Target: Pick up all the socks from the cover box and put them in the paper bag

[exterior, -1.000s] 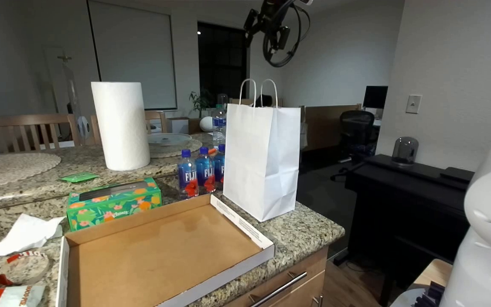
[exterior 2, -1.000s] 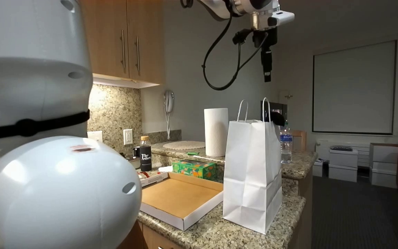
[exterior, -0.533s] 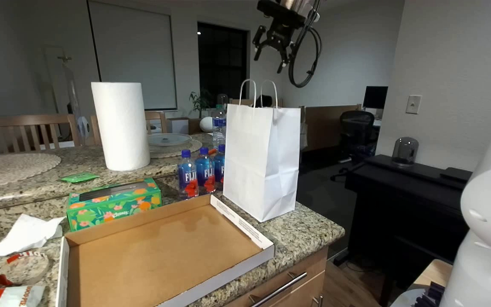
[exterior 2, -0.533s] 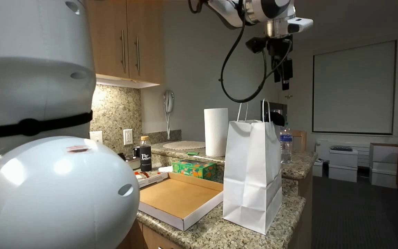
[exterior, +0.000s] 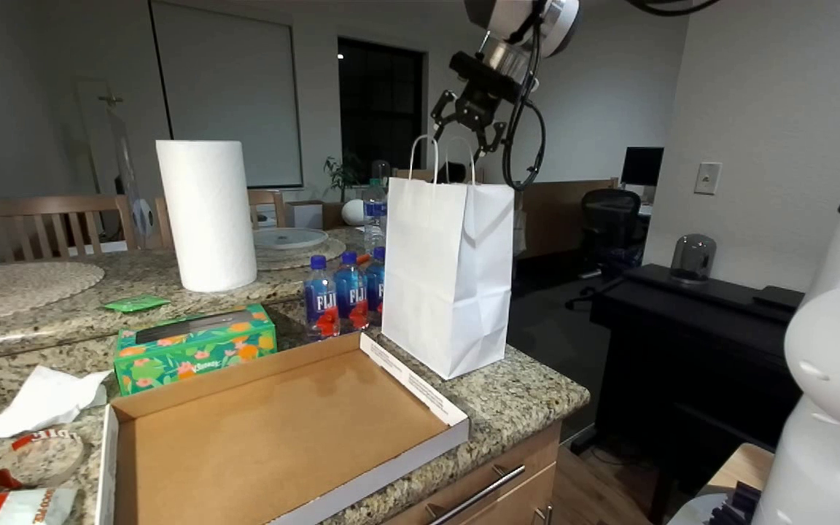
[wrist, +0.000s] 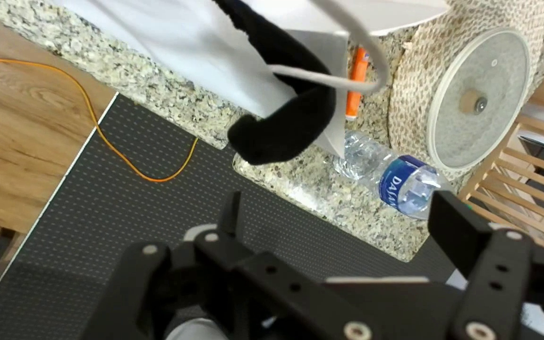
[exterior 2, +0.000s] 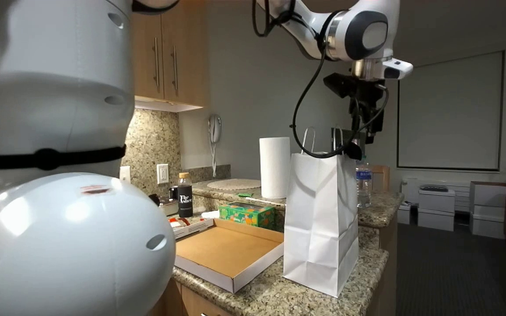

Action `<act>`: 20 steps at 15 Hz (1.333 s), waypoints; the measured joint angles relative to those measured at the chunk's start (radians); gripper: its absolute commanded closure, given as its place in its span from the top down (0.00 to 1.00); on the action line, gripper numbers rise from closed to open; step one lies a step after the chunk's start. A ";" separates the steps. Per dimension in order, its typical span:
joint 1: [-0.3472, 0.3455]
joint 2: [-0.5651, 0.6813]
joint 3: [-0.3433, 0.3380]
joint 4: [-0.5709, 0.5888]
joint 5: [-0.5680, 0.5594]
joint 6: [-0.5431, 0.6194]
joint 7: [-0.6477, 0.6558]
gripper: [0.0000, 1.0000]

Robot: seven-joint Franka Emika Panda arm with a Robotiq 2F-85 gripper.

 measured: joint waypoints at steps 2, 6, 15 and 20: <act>-0.014 0.032 -0.005 0.000 0.051 0.000 -0.038 1.00; -0.035 0.060 -0.019 -0.004 0.063 -0.002 -0.048 1.00; -0.046 0.058 -0.048 -0.018 -0.092 -0.252 -0.032 1.00; -0.043 0.060 -0.040 -0.016 -0.098 -0.298 -0.032 1.00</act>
